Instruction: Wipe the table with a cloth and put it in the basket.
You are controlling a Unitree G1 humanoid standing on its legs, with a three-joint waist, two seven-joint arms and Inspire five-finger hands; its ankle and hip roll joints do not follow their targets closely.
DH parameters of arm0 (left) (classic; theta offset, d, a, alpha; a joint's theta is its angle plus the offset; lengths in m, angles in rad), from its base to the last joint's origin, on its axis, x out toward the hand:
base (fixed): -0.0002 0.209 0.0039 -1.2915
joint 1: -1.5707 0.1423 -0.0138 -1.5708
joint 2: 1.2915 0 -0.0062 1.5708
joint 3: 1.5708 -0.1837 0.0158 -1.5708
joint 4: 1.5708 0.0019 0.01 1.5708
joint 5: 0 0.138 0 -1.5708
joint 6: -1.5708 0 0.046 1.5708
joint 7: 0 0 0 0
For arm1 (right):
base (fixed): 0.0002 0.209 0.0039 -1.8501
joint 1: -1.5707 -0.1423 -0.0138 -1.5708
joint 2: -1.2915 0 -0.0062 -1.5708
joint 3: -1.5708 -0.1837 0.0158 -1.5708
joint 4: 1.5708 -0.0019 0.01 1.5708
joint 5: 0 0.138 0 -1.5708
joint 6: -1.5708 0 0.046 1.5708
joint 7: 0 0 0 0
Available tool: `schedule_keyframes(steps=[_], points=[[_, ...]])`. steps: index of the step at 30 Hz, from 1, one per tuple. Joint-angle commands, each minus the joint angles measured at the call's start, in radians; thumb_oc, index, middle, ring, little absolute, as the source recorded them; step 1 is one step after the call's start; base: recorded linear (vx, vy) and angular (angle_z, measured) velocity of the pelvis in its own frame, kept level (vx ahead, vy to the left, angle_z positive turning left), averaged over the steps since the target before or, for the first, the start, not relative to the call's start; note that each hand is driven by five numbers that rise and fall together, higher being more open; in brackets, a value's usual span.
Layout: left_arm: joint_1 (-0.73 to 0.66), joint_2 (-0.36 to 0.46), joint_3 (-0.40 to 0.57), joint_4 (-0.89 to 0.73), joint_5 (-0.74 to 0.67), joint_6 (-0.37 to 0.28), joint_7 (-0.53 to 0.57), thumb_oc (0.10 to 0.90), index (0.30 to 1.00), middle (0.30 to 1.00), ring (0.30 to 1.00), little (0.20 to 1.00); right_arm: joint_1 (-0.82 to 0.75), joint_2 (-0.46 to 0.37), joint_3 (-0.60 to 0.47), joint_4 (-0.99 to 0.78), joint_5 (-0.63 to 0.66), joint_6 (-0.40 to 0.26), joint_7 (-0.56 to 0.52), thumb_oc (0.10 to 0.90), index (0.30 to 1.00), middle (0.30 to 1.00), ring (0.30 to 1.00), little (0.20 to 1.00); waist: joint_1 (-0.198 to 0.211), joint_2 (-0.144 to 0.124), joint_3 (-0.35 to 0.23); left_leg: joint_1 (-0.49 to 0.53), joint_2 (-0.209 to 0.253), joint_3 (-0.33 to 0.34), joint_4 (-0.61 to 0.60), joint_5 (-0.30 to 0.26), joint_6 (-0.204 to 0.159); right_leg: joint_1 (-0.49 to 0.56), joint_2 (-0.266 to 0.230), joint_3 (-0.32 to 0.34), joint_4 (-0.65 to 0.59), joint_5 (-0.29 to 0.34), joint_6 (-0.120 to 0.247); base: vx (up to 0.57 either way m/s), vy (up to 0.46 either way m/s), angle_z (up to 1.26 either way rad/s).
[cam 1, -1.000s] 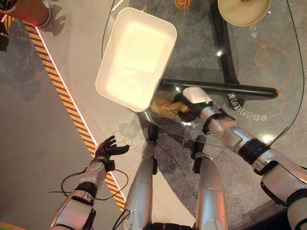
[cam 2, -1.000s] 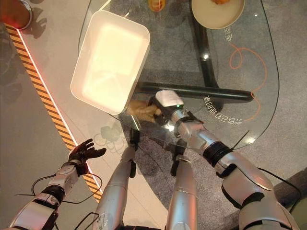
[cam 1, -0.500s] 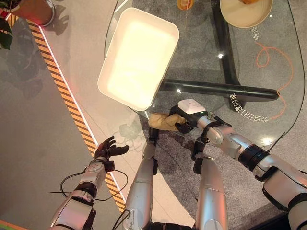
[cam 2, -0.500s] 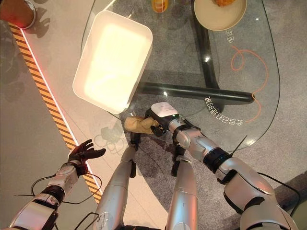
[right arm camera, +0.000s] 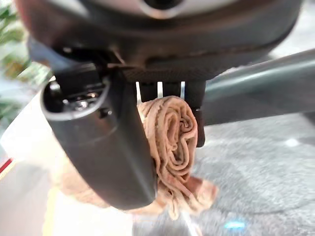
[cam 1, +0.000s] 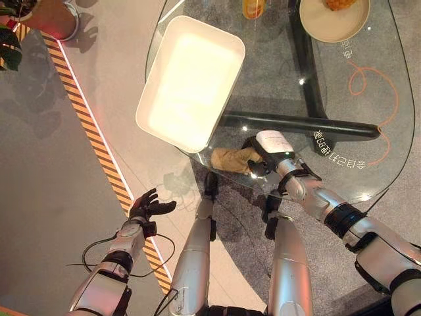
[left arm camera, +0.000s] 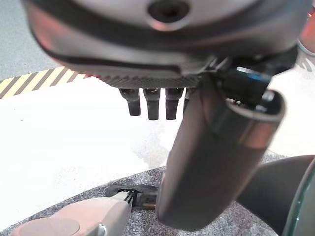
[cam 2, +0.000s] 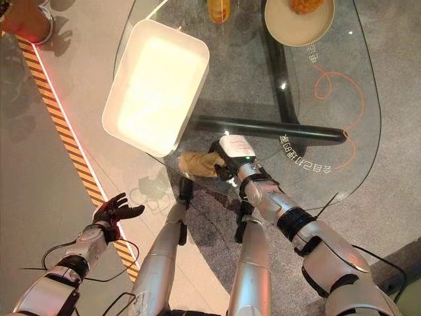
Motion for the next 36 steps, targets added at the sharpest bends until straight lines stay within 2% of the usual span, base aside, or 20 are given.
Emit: schedule_keyframes(steps=[1, 5, 9, 14, 18, 22, 23, 28, 36], points=[[0.018, 0.016, 0.023, 0.053, 0.019, -0.031, 0.017, 0.8, 0.9, 0.9, 0.9, 0.9, -0.106, -0.037, -0.116, 0.007, 0.076, 0.006, -0.188, 0.1, 0.3, 0.3, 0.3, 0.2, -0.006, -0.014, -0.021, 0.006, -0.056, 0.061, 0.13, -0.153, 0.053, 0.038, 0.031, -0.014, -0.174, 0.129, 0.023, 0.0, 0.0, 0.0], [0.033, 0.017, 0.021, 0.032, 0.018, -0.027, 0.021, 0.8, 0.9, 0.9, 0.9, 0.9, -0.136, -0.067, -0.211, 0.113, 0.145, 0.006, -0.278, 0.1, 0.3, 0.3, 0.3, 0.2, -0.004, -0.01, -0.021, 0.001, -0.053, 0.061, 0.139, -0.159, 0.058, 0.03, 0.035, -0.01, -0.161, 0.128, 0.023, 0.0, 0.0, 0.0], [0.038, 0.016, 0.02, 0.018, 0.015, -0.02, 0.027, 0.8, 0.9, 0.9, 0.9, 0.9, -0.143, -0.088, -0.268, 0.186, 0.191, 0.001, -0.321, 0.1, 0.3, 0.3, 0.3, 0.2, -0.004, -0.008, -0.021, -0.003, -0.051, 0.062, 0.144, -0.163, 0.061, 0.023, 0.037, -0.008, -0.154, 0.127, 0.023, 0.0, 0.0, 0.0], [0.051, 0.03, 0.019, 0.004, 0.002, -0.016, 0.022, 0.8, 0.9, 0.9, 0.9, 0.9, -0.116, -0.135, -0.374, 0.364, 0.238, -0.039, -0.388, 0.1, 0.3, 0.3, 0.3, 0.2, -0.003, -0.006, -0.021, -0.007, -0.053, 0.06, 0.153, -0.171, 0.07, 0.021, 0.039, -0.009, -0.15, 0.127, 0.022, 0.0, 0.0, 0.0], [0.058, 0.043, 0.023, 0.003, 0.001, -0.017, 0.017, 0.8, 0.9, 0.9, 0.9, 0.9, -0.071, -0.158, -0.466, 0.526, 0.307, -0.036, -0.415, 0.1, 0.3, 0.3, 0.3, 0.2, -0.002, -0.007, -0.021, -0.01, -0.053, 0.056, 0.159, -0.179, 0.077, 0.02, 0.041, -0.007, -0.15, 0.129, 0.023, 0.0, -0.017, 0.0], [0.058, 0.051, 0.026, 0.005, 0.001, -0.018, 0.012, 0.8, 0.9, 0.9, 0.9, 0.9, -0.044, -0.18, -0.514, 0.591, 0.361, -0.018, -0.421, 0.1, 0.3, 0.3, 0.3, 0.2, -0.003, -0.009, -0.021, -0.014, -0.053, 0.054, 0.163, -0.184, 0.08, 0.018, 0.042, -0.007, -0.152, 0.132, 0.025, 0.0, -0.02, 0.01], [0.059, 0.059, 0.03, 0.01, 0.002, -0.019, 0.005, 0.8, 0.9, 0.9, 0.9, 0.9, -0.016, -0.19, -0.547, 0.618, 0.422, -0.004, -0.437, 0.1, 0.3, 0.3, 0.3, 0.2, -0.005, -0.012, -0.021, -0.013, -0.051, 0.053, 0.166, -0.187, 0.081, 0.018, 0.044, -0.006, -0.151, 0.134, 0.026, 0.01, -0.039, 0.01], [0.057, 0.082, 0.043, 0.009, 0.0, -0.006, -0.006, 0.8, 0.9, 0.9, 0.9, 0.9, 0.034, -0.209, -0.611, 0.636, 0.507, 0.015, -0.456, 0.1, 0.3, 0.3, 0.3, 0.2, -0.014, -0.022, -0.021, -0.008, -0.045, 0.054, 0.16, -0.189, 0.081, 0.021, 0.052, 0.001, -0.158, 0.14, 0.032, 0.0, -0.008, 0.0], [0.041, 0.107, 0.056, 0.029, -0.012, 0.0, -0.018, 0.8, 0.9, 0.9, 0.9, 0.9, 0.052, -0.214, -0.643, 0.621, 0.551, 0.022, -0.486, 0.1, 0.3, 0.3, 0.3, 0.2, -0.025, -0.033, -0.021, 0.002, -0.037, 0.059, 0.147, -0.188, 0.077, 0.027, 0.058, 0.008, -0.174, 0.145, 0.038, 0.0, -0.003, -0.01]])
